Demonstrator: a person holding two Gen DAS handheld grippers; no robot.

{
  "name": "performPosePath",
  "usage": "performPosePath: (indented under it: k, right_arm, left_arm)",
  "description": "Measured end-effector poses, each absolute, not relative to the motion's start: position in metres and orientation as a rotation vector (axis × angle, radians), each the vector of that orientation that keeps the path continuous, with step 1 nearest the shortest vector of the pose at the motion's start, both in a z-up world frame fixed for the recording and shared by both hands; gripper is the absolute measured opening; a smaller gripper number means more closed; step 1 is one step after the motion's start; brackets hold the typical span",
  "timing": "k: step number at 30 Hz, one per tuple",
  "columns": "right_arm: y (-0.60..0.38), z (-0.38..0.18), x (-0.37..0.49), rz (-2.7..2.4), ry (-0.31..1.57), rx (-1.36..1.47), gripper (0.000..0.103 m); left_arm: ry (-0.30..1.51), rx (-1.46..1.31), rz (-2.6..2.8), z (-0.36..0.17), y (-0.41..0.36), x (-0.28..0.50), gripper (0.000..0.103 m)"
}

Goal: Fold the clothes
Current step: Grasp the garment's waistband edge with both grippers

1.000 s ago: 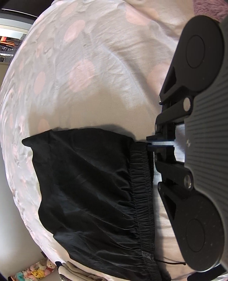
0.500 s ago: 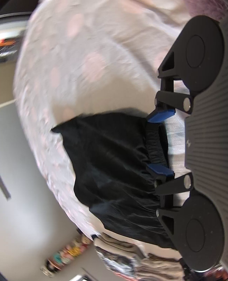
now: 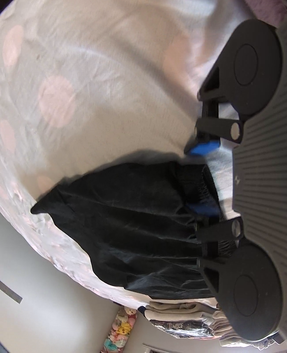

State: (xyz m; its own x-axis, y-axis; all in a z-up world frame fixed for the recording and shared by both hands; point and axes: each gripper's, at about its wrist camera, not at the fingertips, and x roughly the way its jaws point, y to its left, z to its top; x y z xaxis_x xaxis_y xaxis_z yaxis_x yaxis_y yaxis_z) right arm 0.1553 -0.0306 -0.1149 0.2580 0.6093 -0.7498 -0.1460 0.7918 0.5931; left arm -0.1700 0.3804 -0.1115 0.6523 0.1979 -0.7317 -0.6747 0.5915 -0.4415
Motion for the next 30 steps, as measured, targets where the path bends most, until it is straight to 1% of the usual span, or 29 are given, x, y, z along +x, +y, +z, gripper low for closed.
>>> performPosePath:
  k: [1, 2, 5, 6, 9, 14, 19, 22, 26, 29, 30]
  right_arm:
    - [-0.029, -0.116, 0.156, 0.54, 1.212, 0.449, 0.035]
    - [-0.028, -0.117, 0.157, 0.542, 1.207, 0.447, 0.033]
    - [-0.03, -0.114, 0.155, 0.561, 1.172, 0.47, 0.021]
    - [-0.032, -0.112, 0.153, 0.57, 1.152, 0.486, 0.018]
    - [-0.041, -0.103, 0.146, 0.583, 1.088, 0.536, 0.017]
    - [-0.052, -0.078, 0.121, 0.546, 1.024, 0.553, 0.014]
    - [-0.062, -0.048, 0.086, 0.524, 0.957, 0.505, 0.013]
    - [-0.06, -0.04, 0.077, 0.511, 0.922, 0.397, 0.013]
    - [-0.05, -0.05, 0.084, 0.487, 0.933, 0.273, 0.014]
    - [-0.036, -0.057, 0.092, 0.471, 0.944, 0.171, 0.014]
    - [-0.032, -0.062, 0.095, 0.462, 0.96, 0.154, 0.014]
  left_arm:
    - [0.688, -0.769, 0.562, -0.111, 0.378, -0.168, 0.048]
    - [0.689, -0.757, 0.567, -0.111, 0.376, -0.167, 0.044]
    - [0.684, -0.75, 0.578, -0.107, 0.374, -0.165, 0.033]
    - [0.679, -0.755, 0.581, -0.106, 0.375, -0.165, 0.024]
    - [0.641, -0.768, 0.552, -0.093, 0.375, -0.169, 0.013]
    - [0.595, -0.767, 0.525, -0.06, 0.36, -0.182, 0.01]
    - [0.624, -0.748, 0.527, -0.036, 0.342, -0.198, 0.009]
    - [0.673, -0.723, 0.528, -0.039, 0.335, -0.194, 0.01]
    - [0.727, -0.689, 0.553, -0.058, 0.335, -0.182, 0.01]
    - [0.781, -0.653, 0.584, -0.074, 0.336, -0.17, 0.013]
    - [0.797, -0.643, 0.591, -0.079, 0.337, -0.166, 0.016]
